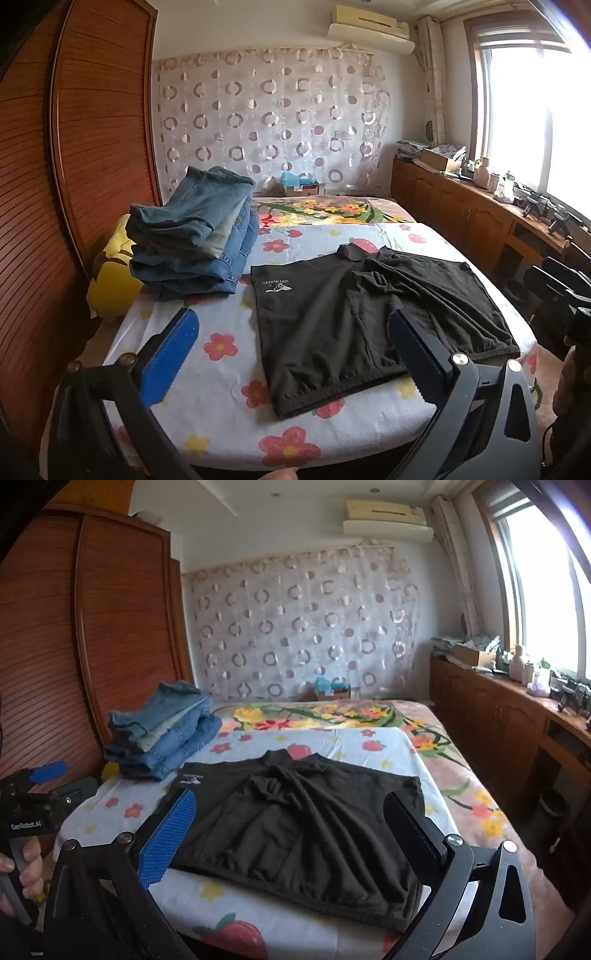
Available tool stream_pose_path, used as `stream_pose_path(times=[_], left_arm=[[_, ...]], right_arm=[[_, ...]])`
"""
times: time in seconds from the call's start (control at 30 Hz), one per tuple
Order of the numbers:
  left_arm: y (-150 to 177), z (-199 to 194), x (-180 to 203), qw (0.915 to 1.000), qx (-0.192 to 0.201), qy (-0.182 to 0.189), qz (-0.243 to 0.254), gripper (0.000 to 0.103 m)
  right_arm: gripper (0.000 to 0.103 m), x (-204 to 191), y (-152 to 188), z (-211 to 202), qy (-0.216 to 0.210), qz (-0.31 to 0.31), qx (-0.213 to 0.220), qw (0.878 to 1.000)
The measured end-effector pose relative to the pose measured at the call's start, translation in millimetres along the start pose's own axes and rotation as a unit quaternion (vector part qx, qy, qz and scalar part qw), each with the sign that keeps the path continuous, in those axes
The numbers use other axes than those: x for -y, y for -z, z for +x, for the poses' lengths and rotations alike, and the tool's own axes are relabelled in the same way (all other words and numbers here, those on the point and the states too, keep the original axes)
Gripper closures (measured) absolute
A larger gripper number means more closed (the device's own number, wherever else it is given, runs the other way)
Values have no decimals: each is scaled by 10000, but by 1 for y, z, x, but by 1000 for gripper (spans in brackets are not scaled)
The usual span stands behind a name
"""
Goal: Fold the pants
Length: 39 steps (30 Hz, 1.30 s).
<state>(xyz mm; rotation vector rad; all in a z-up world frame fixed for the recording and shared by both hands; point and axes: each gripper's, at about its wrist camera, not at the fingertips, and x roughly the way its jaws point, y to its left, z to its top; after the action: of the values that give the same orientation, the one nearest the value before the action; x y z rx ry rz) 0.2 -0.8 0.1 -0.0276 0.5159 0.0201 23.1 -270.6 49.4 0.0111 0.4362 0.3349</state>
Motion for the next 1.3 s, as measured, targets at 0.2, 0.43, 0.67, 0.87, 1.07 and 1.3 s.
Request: stream_pose_path(times=[0.2,0.43,0.67,0.87,1.07,1.3], left_arm=[[0,0,-1,10000,11,9,-30,0],[0,-1,1,10000,43,-8,20,0],[0,0,1,10000,35,-21,16,0],[0,0,0,10000,43,-24,17,0],[0,-1,0,10000,43,-16,18,0],[0,0,0,10000,49,-32,29,0]], right_arm=[[0,-2,0,-1,13,-55,56,10000],[0,-3,0,-2,2,-47,68,10000],[0,-4,0,-2,22,-41,75,10000],[0,-5,-2,-3,14,-36,65,10000],[0,-5,-2,-3,5,-28,63,10000],[0,-4,-2,-3,4,-27,61,10000]])
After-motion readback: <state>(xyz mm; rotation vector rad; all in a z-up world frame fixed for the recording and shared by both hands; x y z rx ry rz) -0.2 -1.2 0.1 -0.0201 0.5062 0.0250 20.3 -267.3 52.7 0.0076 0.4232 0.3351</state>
